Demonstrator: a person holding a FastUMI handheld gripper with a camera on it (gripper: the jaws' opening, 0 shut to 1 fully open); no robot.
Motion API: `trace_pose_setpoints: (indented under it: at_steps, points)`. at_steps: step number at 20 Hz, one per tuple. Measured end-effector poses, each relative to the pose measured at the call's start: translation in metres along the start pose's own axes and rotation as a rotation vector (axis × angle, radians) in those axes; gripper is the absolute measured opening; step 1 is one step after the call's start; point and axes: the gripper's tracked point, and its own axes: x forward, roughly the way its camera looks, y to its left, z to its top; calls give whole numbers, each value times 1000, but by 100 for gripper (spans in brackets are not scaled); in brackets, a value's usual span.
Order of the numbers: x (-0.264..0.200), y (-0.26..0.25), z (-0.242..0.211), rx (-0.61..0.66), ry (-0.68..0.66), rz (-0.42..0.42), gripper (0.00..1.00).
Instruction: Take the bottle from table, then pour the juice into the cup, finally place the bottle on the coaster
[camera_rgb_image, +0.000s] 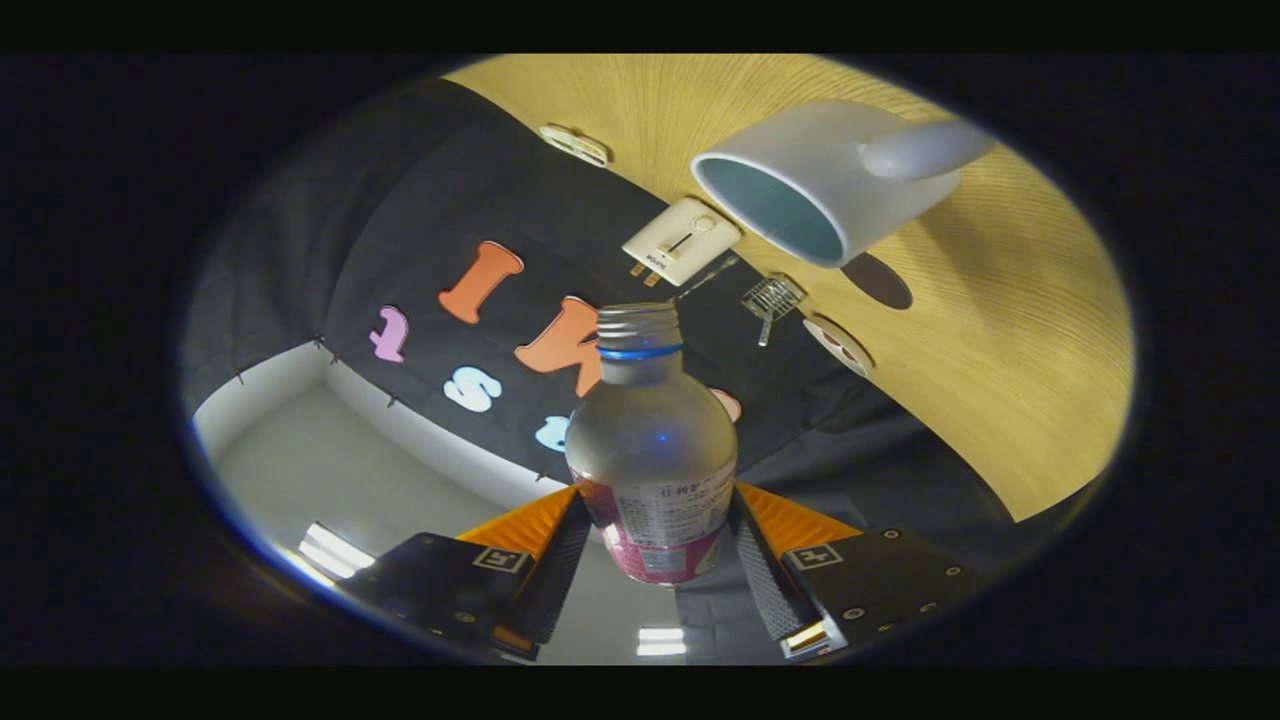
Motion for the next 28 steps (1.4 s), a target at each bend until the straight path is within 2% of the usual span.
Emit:
trace_pose_setpoints:
  at_steps: [8,14,20,28]
  points:
    - [3,-30,20,-137,-70,-101,78]
    - [2,-66,36,-332,-114,-245,78]
    - [10,-73,53,-656,-127,-344,78]
    - [26,-80,40,-1150,-76,-429,78]
